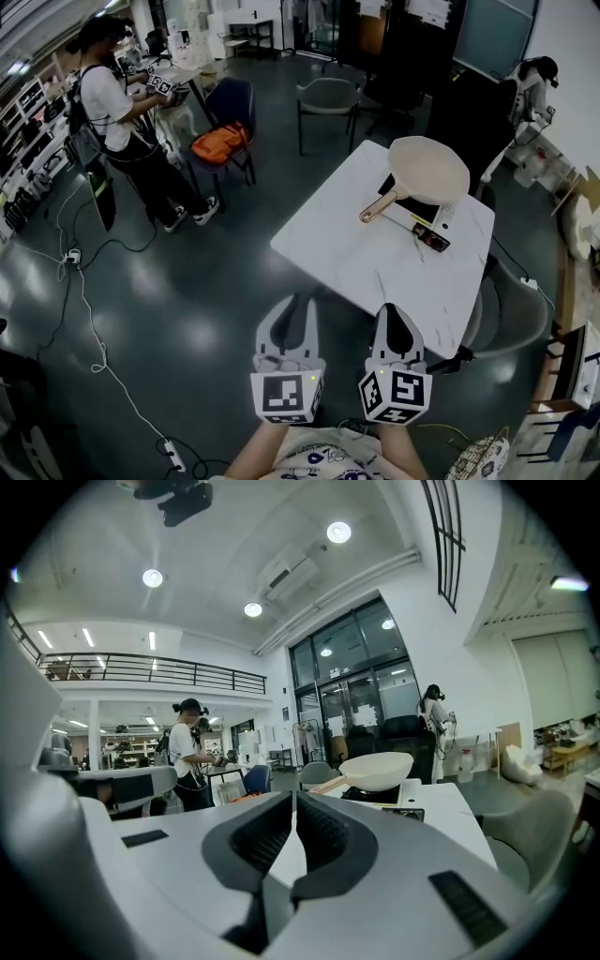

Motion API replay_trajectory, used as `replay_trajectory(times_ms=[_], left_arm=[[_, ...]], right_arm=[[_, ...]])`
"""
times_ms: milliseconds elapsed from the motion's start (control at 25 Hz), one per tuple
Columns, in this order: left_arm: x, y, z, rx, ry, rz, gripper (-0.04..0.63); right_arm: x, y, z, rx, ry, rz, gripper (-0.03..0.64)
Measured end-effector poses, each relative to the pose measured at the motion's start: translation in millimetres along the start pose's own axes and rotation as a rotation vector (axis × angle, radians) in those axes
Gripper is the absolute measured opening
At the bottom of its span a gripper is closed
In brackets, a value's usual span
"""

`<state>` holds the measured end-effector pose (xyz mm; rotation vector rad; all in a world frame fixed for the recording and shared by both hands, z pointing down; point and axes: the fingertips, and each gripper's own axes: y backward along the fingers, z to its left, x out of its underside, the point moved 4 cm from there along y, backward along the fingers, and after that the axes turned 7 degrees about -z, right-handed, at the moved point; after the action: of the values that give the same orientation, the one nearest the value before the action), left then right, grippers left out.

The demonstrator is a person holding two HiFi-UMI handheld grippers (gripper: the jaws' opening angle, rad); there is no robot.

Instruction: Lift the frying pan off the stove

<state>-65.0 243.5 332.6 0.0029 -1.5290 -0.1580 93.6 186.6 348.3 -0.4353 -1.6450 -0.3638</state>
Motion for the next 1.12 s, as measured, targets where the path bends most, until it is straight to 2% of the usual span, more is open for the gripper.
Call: replay_trajectory(times_ms=[600,1120], left_arm=[[25,-59,41,0.063,0.028,0.064,0.071],[36,-137,41,0.071,0.028,0.075,0.071]], right_arm=[[18,-65,11,0.071,-0.012,0.060,0.026],[16,-134,-26,0.099,-0.018,0.065,0.026]])
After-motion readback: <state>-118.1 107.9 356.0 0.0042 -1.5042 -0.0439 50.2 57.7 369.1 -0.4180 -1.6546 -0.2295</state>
